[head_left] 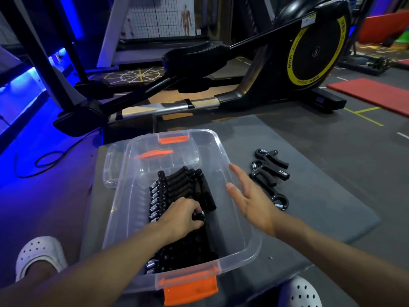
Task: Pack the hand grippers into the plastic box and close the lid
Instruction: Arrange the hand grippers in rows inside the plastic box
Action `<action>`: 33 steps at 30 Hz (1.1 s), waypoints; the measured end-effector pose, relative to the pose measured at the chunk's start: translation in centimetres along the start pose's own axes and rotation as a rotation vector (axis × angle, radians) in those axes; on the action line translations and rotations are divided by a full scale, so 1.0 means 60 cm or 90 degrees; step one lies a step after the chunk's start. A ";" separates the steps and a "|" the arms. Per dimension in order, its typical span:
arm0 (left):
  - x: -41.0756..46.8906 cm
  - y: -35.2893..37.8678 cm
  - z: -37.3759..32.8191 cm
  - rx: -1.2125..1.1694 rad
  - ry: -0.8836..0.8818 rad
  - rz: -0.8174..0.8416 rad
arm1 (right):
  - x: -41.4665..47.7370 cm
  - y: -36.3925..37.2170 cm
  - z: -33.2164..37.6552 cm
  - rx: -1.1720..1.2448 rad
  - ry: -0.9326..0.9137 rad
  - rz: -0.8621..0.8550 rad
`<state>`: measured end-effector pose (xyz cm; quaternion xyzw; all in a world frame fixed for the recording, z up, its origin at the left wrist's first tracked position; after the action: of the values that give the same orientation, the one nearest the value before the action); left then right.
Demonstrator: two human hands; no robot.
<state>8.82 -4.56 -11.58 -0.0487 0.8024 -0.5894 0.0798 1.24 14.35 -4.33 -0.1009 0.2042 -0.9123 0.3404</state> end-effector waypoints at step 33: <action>0.102 -0.076 -0.131 0.015 0.187 -0.146 | 0.069 -0.082 -0.339 -0.223 0.298 -0.269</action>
<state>1.28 0.37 -5.39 -0.0526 0.7875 -0.6050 -0.1051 -11.28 21.18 -20.19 0.0138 0.4043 -0.9121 0.0657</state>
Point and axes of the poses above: each hand's wrist, its own x-axis towards the middle knuckle, its own y-axis out of the palm, z = x × y, the point moved 2 cm from there along x, towards the middle knuckle, and after that the axes turned 8 degrees about x, right-handed, at the moved point
